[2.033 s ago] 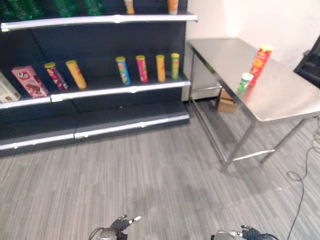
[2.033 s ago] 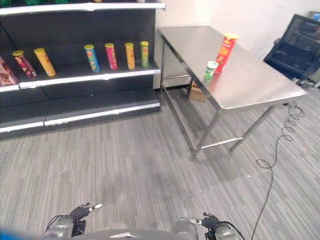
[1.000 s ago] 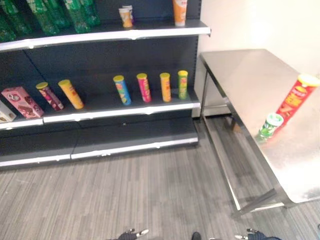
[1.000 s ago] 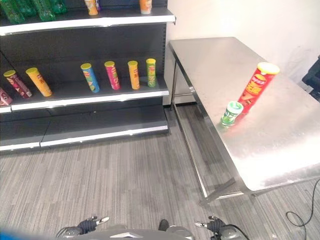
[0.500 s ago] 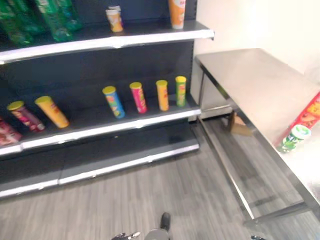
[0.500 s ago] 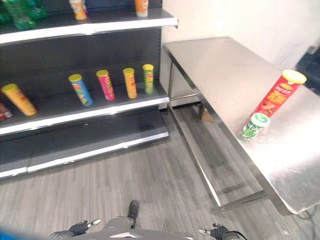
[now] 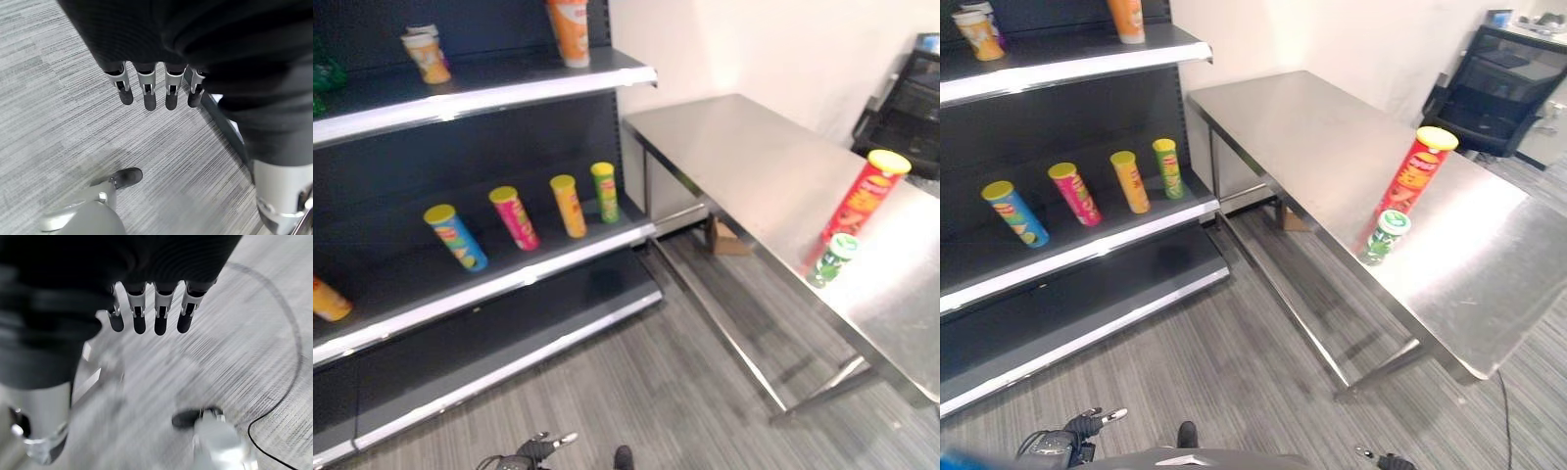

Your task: Put the goods on the table back onto the shelves and tidy them up.

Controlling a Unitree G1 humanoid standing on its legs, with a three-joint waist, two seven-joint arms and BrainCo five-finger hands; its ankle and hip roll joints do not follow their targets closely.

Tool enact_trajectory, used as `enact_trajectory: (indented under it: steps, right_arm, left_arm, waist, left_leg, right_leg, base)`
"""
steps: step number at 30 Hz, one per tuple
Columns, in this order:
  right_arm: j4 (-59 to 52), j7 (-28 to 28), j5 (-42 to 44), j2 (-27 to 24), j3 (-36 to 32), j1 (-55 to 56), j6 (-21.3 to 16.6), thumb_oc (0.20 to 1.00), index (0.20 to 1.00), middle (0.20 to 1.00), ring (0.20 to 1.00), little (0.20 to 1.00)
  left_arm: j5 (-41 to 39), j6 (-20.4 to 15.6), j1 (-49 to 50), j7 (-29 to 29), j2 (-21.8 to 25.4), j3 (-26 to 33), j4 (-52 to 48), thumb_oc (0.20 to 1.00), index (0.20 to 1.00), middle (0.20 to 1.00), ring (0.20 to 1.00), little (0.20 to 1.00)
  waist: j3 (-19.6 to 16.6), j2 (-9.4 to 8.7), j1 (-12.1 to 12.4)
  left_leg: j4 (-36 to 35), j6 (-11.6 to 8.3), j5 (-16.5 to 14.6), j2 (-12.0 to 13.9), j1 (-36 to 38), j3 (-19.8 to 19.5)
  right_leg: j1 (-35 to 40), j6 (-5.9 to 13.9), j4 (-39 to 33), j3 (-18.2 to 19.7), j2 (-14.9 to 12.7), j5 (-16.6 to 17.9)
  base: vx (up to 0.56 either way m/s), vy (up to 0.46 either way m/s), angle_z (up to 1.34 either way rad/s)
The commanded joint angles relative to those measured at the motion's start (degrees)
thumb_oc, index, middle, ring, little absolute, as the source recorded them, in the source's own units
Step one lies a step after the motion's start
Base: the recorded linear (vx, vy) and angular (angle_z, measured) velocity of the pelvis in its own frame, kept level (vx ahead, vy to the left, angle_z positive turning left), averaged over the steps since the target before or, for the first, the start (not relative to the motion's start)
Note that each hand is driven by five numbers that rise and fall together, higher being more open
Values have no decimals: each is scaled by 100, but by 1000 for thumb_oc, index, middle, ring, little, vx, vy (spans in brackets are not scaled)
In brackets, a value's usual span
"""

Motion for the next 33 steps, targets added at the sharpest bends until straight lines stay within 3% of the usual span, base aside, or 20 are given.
enact_trajectory:
  steps: [1,5,7,8,10,12,13,17,21,26,33]
  right_arm:
    - [-297,26,1625,-647,-452,20,-170,1000,1000,1000,1000,1000]
    - [-782,457,3483,-929,-1472,150,-361,1000,1000,1000,1000,1000]
    - [-1069,522,3614,-1091,-1599,147,-466,1000,1000,1000,1000,1000]
    - [-2222,581,3651,-1417,-1744,171,-613,1000,1000,1000,1000,1000]
    - [-3816,492,3118,-1987,-1646,-26,-938,1000,1000,1000,1000,1000]
    - [-3831,479,3109,-1981,-1646,-27,-932,1000,1000,1000,1000,1000]
    - [-4610,212,2651,-2234,-1521,-252,-1141,1000,1000,1000,1000,1000]
    - [-5866,-25,1722,-2564,-1248,-531,-1223,1000,1000,1000,1000,1000]
    - [-6178,-95,1339,-2759,-1117,-597,-1175,1000,1000,1000,1000,1000]
    - [-5960,87,381,-3488,-588,-607,-793,1000,1000,1000,1000,1000]
    - [-5692,44,-205,-3632,-184,-700,-656,1000,1000,1000,1000,1000]
  left_arm:
    - [-16,-122,62,-77,20,160,-75,1000,1000,1000,1000,1000]
    - [-3,-89,198,-202,-51,265,30,1000,1000,1000,1000,1000]
    - [44,-81,238,-226,-62,263,48,1000,1000,1000,1000,1000]
    - [69,-96,359,-306,-72,276,-54,1000,1000,1000,1000,1000]
    - [119,-106,511,-408,-100,257,-278,1000,1000,1000,1000,1000]
    - [120,-105,510,-408,-101,261,-280,1000,1000,1000,1000,1000]
    - [188,-110,545,-416,-154,189,-398,1000,1000,1000,1000,1000]
    - [201,-152,494,-312,-187,186,-642,1000,1000,1000,1000,1000]
    - [203,-180,486,-271,-151,208,-679,1000,1000,1000,1000,1000]
    - [28,-113,615,-230,-167,227,-778,1000,1000,1000,1000,1000]
    - [-80,-97,672,-170,-230,212,-812,1000,1000,1000,1000,1000]
  waist:
    - [115,254,-141]
    - [212,290,-324]
    - [216,314,-336]
    - [240,338,-378]
    - [232,335,-311]
    - [217,343,-312]
    - [234,371,-239]
    - [323,327,-177]
    - [347,192,-141]
    - [143,117,24]
    - [114,138,86]
  left_leg:
    - [833,155,-1076,1,-101,-131]
    - [745,221,-1165,-19,84,24]
    - [707,228,-1152,-6,117,62]
    - [615,244,-1181,-4,223,139]
    - [536,210,-1221,-4,326,252]
    - [533,208,-1201,4,299,254]
    - [563,197,-1250,42,319,225]
    - [650,164,-1279,34,307,50]
    - [732,94,-1320,-43,304,-139]
    - [693,-218,-1198,260,289,-532]
    - [642,-407,-1108,504,350,-683]
  right_leg:
    - [-437,263,608,-178,102,149]
    - [-704,303,1154,-243,78,234]
    - [-806,285,1315,-272,83,273]
    - [-901,262,1488,-384,75,279]
    - [-902,256,1277,-596,-37,365]
    - [-917,251,1245,-597,-27,401]
    - [-996,266,1007,-631,-64,472]
    - [-1269,312,428,-382,-88,762]
    - [-1135,340,103,-231,-107,803]
    - [-630,165,-167,-635,49,619]
    - [-395,4,-195,-928,204,403]
  base:
    - [35,179,-26]
    - [29,122,-31]
    - [27,99,-23]
    - [35,60,-27]
    - [37,24,-39]
    - [16,-26,-45]
    - [39,-52,-32]
    - [61,-74,7]
    - [77,-102,34]
    - [110,-216,74]
    - [73,-151,36]
